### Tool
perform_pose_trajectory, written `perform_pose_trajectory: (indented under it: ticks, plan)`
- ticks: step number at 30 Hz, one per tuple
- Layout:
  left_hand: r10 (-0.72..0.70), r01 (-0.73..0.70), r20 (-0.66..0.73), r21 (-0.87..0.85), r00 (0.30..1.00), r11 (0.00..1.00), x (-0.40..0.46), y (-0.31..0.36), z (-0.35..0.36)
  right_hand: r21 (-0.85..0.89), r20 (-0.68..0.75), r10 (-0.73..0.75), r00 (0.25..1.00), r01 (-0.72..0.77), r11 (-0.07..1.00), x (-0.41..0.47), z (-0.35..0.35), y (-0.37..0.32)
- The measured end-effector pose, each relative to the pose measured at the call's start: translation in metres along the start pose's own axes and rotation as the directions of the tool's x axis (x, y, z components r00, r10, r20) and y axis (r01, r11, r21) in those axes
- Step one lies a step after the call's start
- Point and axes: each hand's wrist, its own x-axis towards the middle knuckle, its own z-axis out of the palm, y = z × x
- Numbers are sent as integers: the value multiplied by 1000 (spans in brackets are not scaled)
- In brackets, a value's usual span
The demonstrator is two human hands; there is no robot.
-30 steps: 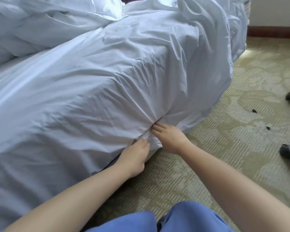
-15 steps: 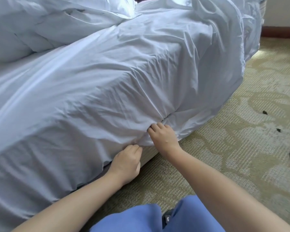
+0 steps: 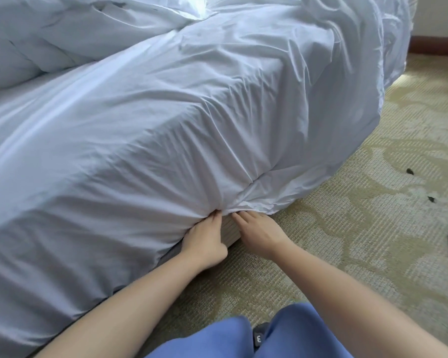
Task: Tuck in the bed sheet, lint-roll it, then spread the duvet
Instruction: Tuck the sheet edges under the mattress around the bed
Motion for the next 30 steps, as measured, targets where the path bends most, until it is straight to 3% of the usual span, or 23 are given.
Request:
perform_pose_trajectory:
  ticks: [3, 8, 15, 19, 21, 24, 27, 30]
  plan:
    - [-75, 75, 9, 9, 997, 997, 10, 13, 1, -44, -66, 24, 998, -27, 999, -8, 0, 3]
    - [-49, 48, 20, 15, 999, 999, 6, 9, 0, -172, -142, -3, 990, -22, 985, -9, -13, 7]
    - [110, -105, -98, 47, 989, 993, -13, 5, -4, -60, -131, -37, 991, 29, 998, -13, -23, 9]
    - [215, -203, -89, 120, 973, 972, -21, -2, -3, -45, 9, -162, 987, 162, 986, -14, -13, -1]
    - [209, -195, -113, 124, 971, 973, -19, -4, -5, -66, 27, -101, 994, 103, 993, -10, -12, -3]
    - [204, -194, -89, 105, 975, 975, -17, -3, -9, -84, -59, 5, 998, -10, 996, -12, -17, 2]
    - [220, -213, -49, 107, 974, 971, -11, 0, -10, 13, -171, 78, 982, -77, 997, -16, -19, 8]
    - [191, -190, 0, 108, 982, 976, -7, 5, -5, 26, -81, 52, 995, -50, 998, -13, -24, 13]
